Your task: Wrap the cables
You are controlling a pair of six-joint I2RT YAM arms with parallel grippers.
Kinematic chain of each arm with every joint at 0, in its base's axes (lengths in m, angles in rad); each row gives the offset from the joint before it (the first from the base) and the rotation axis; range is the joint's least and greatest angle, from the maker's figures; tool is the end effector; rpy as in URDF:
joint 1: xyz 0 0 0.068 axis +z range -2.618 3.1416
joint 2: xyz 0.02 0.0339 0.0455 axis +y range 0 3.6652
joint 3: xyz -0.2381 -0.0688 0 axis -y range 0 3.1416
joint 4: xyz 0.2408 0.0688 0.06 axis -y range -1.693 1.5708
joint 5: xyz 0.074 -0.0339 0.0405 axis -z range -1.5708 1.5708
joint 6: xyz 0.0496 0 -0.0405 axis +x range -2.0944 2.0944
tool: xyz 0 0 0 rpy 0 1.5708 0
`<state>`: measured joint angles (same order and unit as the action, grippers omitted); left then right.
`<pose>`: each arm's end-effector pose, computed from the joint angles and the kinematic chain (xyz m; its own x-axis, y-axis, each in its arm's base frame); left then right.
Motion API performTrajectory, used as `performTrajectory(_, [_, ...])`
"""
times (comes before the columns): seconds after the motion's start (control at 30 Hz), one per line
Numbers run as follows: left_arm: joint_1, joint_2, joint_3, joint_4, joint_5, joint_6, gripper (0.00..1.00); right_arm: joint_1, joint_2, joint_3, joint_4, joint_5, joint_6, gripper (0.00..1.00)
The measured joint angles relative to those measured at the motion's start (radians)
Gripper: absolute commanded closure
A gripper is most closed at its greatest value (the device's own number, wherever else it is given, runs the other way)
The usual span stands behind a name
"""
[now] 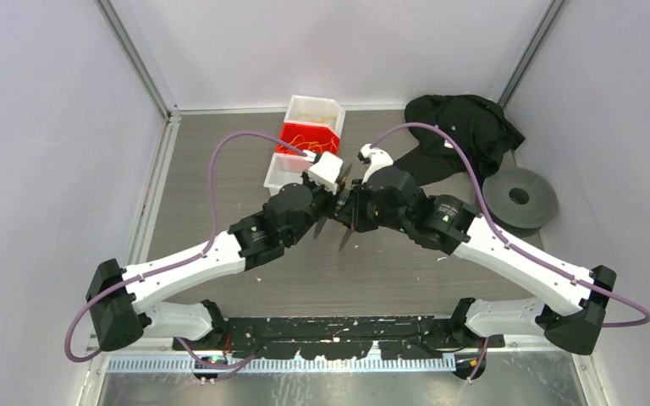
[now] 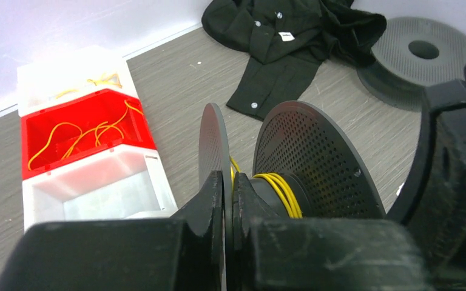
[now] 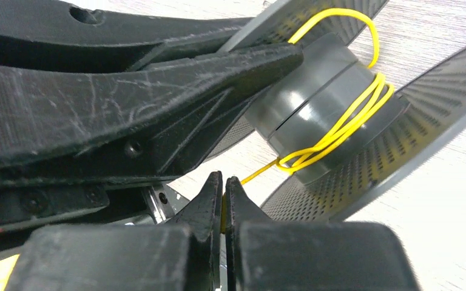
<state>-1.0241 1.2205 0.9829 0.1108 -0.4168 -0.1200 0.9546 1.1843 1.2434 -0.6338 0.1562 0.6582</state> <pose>0.1756 -0.2500 0.3237 -0.1338 0.0093 -0.9910 0.5604 0.8255 -0.0679 0.1625 0.2161 0.3413 -0.6955 0.0635 -0.7157 -0.3859 0.8073 0.4465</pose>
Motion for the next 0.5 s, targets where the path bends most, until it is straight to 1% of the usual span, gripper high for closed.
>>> performTrajectory(0.13, [-0.007, 0.000, 0.002, -0.017, -0.002, 0.047, 1.00, 0.000, 0.000, 0.000, -0.005, -0.004, -0.026, 1.00])
performTrajectory(0.23, [-0.015, 0.004, 0.019, -0.050, -0.043, 0.011, 1.00, 0.000, 0.002, 0.013, -0.019, 0.013, -0.007, 1.00])
performTrajectory(0.37, [-0.017, 0.036, 0.073, -0.121, -0.139, -0.124, 1.00, 0.000, 0.016, 0.035, -0.029, 0.079, 0.060, 1.00])
performTrajectory(0.5, [-0.012, 0.123, 0.161, -0.266, -0.244, -0.364, 1.00, -0.001, 0.045, 0.043, -0.045, 0.178, 0.133, 1.00])
